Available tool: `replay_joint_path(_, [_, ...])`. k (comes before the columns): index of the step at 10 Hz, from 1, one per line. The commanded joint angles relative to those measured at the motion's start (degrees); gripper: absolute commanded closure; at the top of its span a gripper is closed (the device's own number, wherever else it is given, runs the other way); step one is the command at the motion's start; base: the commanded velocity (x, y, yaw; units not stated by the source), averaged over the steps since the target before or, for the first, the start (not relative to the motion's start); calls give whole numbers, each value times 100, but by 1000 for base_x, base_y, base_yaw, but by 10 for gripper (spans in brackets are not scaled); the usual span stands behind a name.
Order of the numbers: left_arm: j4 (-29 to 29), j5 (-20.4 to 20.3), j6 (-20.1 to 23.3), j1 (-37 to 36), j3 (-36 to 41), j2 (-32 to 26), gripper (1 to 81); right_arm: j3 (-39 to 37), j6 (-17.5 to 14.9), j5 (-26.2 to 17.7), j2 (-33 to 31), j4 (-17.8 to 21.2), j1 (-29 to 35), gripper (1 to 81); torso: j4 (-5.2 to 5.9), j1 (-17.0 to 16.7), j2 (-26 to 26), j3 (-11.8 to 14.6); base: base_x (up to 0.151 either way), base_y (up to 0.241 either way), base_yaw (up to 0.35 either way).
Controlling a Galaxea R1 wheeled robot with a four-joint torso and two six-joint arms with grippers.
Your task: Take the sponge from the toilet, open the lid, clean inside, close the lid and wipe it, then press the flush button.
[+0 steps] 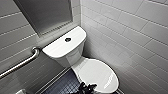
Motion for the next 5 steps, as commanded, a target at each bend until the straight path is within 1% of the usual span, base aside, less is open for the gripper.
replay_joint_path(1, [161, -487, -1, -803, 901, -144, 10, -30, 29, -426, -156, -59, -155, 811, 0, 0, 0, 0, 0, 0, 0])
replay_joint_path(3, [152, -654, -97, -794, 1288, -417, 10, -57, 39, -417, -139, -33, -164, 811, 0, 0, 0, -2, 0, 0, 0])
replay_joint_path(4, [152, -690, -238, -785, 1429, -548, 10, -57, 65, -417, -139, -33, -164, 811, 0, 0, 0, -2, 0, 0, 0])
replay_joint_path(5, [161, -707, -299, -785, 1577, -653, 10, -74, 65, -417, -130, -33, -172, 811, 0, 0, 0, 117, 0, 0, 0])
